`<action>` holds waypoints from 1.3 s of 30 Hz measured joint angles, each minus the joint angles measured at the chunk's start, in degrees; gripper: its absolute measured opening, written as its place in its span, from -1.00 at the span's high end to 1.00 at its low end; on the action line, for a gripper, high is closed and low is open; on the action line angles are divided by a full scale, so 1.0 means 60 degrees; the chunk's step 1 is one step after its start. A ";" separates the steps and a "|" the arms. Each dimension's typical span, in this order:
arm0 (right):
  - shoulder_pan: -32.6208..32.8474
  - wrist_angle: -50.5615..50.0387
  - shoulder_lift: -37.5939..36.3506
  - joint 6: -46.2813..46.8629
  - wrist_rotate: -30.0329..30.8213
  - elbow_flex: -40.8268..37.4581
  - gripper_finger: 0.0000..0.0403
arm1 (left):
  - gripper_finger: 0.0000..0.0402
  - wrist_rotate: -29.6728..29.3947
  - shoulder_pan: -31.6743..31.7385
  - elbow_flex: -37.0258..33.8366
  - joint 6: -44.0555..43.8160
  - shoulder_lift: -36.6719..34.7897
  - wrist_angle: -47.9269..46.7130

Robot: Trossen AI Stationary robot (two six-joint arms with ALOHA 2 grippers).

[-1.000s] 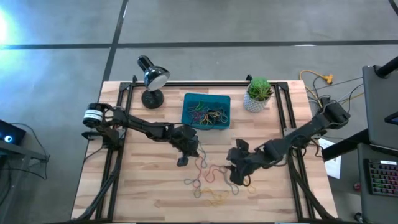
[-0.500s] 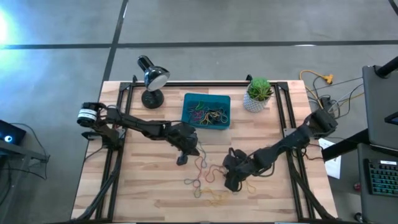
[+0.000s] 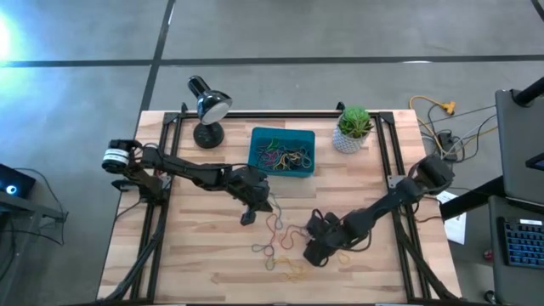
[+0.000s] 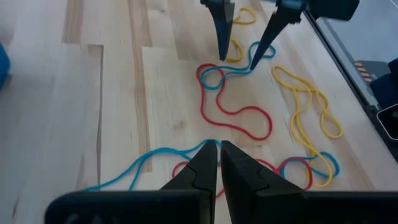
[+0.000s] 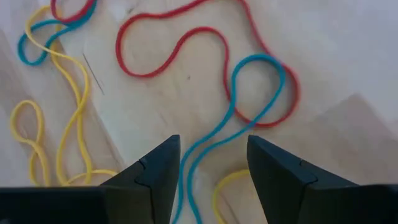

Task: Pick and place rubber bands into bin
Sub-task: Put the bottom right blue rubber band into the blue bin

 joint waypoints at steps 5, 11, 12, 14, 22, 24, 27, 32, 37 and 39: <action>-0.0004 0.0058 0.0738 0.0010 0.0081 0.0566 0.14 | 0.97 -0.0002 0.0000 0.0000 0.0071 0.0000 -0.0057; -0.0005 -0.0669 0.1718 0.0014 0.0151 0.1647 0.14 | 0.97 0.0000 0.0000 0.0000 0.0067 0.0000 -0.0056; -0.0005 -0.1014 0.1879 0.0013 0.0137 0.1906 0.14 | 0.97 0.0002 0.0000 0.0000 0.0064 0.0000 -0.0056; -0.0005 -0.1893 0.2158 -0.0037 0.0131 0.2466 0.14 | 0.97 0.0002 0.0000 0.0000 0.0064 0.0000 -0.0060; 0.0001 -0.3803 0.2606 -0.0339 0.0091 0.3339 0.15 | 0.97 0.0002 0.0000 0.0000 0.0056 0.0000 -0.0141; -0.0001 -0.3829 0.2604 -0.0248 0.0090 0.3320 0.17 | 0.97 0.0002 0.0000 0.0000 0.0053 0.0000 -0.0208; -0.0005 -0.3847 0.2603 -0.0241 0.0024 0.3303 0.25 | 0.97 0.0002 0.0000 0.0000 0.0038 -0.0004 -0.0262; -0.0027 -0.3837 0.2599 -0.0276 -0.0104 0.3286 0.52 | 0.97 0.0002 0.0000 0.0000 0.0038 -0.0007 -0.0275; -0.0019 -0.3331 0.2407 -0.0786 -0.0281 0.3246 0.91 | 0.97 0.0002 0.0000 0.0000 0.0026 -0.0020 -0.0275; -0.0016 -0.3169 0.2256 -0.0952 -0.0349 0.3245 0.94 | 0.97 0.0002 0.0000 0.0000 0.0024 -0.0032 -0.0276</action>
